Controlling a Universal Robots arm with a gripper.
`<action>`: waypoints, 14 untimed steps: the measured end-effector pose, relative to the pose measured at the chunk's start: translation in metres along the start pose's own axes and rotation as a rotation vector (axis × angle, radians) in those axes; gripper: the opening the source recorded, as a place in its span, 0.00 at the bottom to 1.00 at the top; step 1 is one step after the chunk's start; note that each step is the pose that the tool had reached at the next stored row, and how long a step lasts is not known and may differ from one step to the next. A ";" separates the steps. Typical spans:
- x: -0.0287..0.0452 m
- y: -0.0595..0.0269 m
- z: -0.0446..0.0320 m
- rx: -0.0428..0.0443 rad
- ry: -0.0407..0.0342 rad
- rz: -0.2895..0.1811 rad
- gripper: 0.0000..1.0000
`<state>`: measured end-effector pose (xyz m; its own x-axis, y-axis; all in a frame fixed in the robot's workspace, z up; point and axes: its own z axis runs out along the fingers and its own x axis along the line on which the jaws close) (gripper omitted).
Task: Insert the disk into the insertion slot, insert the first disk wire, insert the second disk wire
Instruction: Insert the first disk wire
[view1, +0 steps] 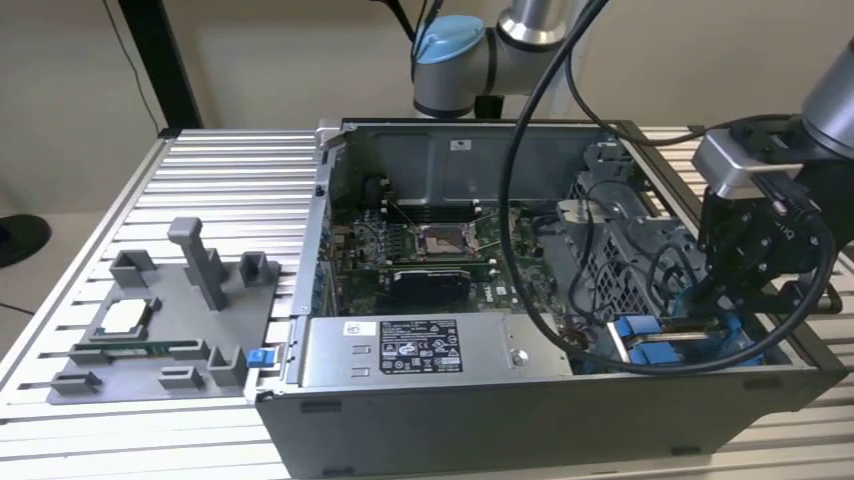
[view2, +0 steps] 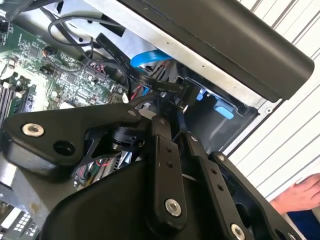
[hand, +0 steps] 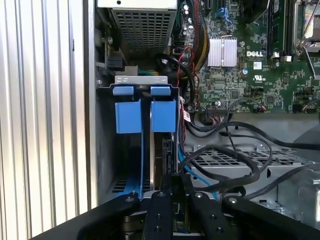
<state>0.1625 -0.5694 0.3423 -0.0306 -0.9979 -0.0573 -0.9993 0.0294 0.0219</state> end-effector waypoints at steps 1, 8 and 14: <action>0.0000 -0.0001 0.0000 -0.0001 0.0001 0.000 0.00; 0.0018 -0.0012 0.0001 -0.0009 -0.0009 0.005 0.00; 0.0037 -0.0014 -0.0001 -0.0027 -0.0024 0.013 0.00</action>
<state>0.1638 -0.5731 0.3421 -0.0433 -0.9973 -0.0594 -0.9988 0.0418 0.0253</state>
